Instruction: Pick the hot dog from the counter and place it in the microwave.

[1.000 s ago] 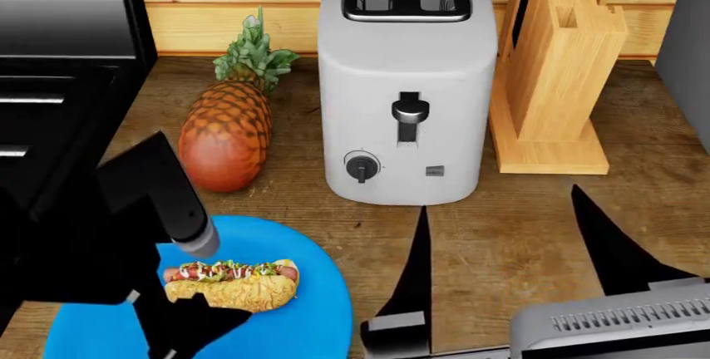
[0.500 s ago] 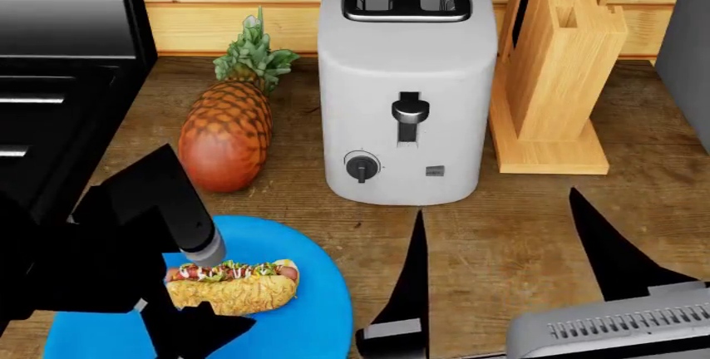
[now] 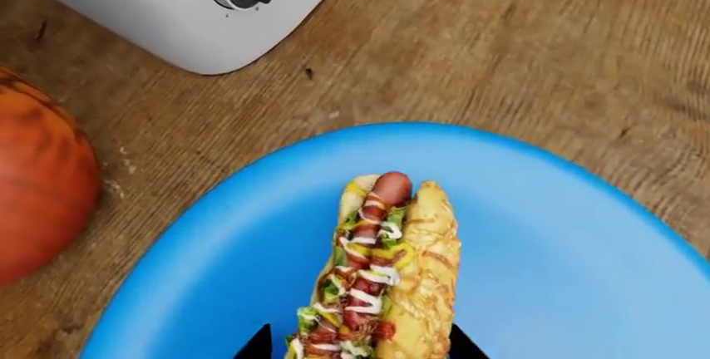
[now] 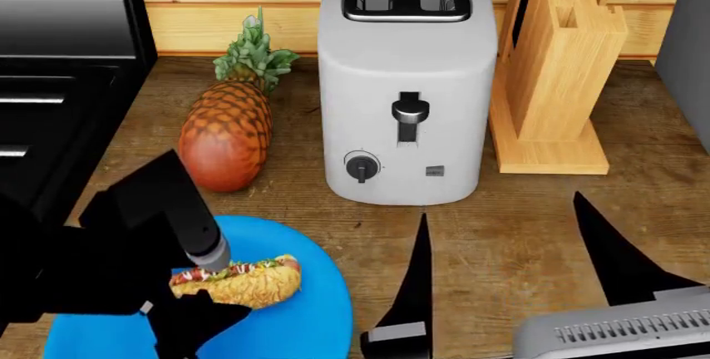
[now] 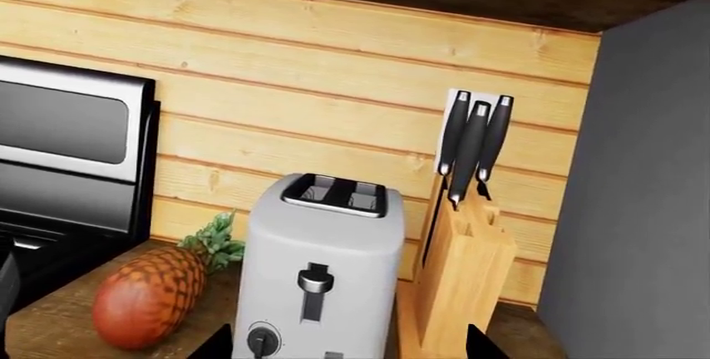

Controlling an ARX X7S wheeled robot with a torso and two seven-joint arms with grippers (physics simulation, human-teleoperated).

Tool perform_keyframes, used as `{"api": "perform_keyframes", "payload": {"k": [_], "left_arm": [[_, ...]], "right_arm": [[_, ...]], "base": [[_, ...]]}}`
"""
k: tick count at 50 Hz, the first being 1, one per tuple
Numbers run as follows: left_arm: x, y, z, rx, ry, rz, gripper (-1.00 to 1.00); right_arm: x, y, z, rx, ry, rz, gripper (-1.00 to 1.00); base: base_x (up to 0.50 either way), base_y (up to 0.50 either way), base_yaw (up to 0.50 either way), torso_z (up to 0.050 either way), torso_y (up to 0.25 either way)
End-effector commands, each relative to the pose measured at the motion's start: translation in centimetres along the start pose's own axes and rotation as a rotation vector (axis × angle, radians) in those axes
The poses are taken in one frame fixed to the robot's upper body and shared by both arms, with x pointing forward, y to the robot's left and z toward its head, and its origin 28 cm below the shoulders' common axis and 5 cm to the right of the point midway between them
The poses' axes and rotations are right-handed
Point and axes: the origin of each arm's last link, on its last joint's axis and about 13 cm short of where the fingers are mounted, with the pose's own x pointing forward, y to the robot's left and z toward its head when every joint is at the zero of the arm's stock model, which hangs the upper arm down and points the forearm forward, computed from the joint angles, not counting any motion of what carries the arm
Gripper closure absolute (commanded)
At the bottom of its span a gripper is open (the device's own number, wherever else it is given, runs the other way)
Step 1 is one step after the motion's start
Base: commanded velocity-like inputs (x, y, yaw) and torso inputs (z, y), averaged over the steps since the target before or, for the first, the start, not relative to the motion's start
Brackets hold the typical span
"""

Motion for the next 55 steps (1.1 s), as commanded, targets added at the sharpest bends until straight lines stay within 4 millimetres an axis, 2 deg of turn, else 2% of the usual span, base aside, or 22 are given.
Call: {"api": "perform_keyframes", "payload": {"k": [1, 12, 17, 21, 28, 40, 48, 55], "left_arm": [[0.2, 0.1, -0.2, -0.005, -0.001, 0.009, 1.0], [-0.5, 0.3, 0.3, 0.011, -0.02, 0.03, 1.0], [-3.6, -0.4, 3.0, 0.071, -0.118, 0.048, 1.0], [-7.1, -1.3, 5.7, 0.137, -0.198, 0.086, 1.0], [-11.1, -2.4, 7.9, 0.182, -0.303, 0.168, 1.0], [-14.3, -7.7, 6.3, 0.182, -0.499, 0.288, 1.0], [-14.4, -9.1, 4.9, 0.106, -0.59, 0.31, 1.0], [-14.1, -9.2, 3.9, 0.056, -0.609, 0.327, 1.0]], "right_arm": [[0.0, 0.0, -0.1, 0.001, 0.0, 0.001, -1.0], [0.1, 0.2, -0.1, 0.004, 0.0, 0.001, -1.0], [0.3, 0.2, -0.1, 0.005, -0.002, 0.0, -1.0], [0.5, 0.3, -0.1, 0.006, -0.009, 0.002, -1.0], [1.3, 0.3, -0.4, 0.004, -0.022, -0.01, -1.0], [2.9, 0.1, -0.3, -0.028, -0.054, -0.011, -1.0], [3.5, 0.0, -0.1, -0.061, -0.069, -0.01, -1.0], [3.7, 0.0, -0.2, -0.066, -0.076, -0.004, -1.0]], "base": [[0.0, 0.0, 0.0, 0.0, 0.0], [0.0, 0.0, 0.0, 0.0, 0.0], [0.0, 0.0, 0.0, 0.0, 0.0], [0.0, 0.0, 0.0, 0.0, 0.0], [0.0, 0.0, 0.0, 0.0, 0.0], [0.0, 0.0, 0.0, 0.0, 0.0], [-0.45, 0.01, 0.0, 0.0, 0.001], [-0.5, 0.02, 0.0, 0.0, 0.0]]}}
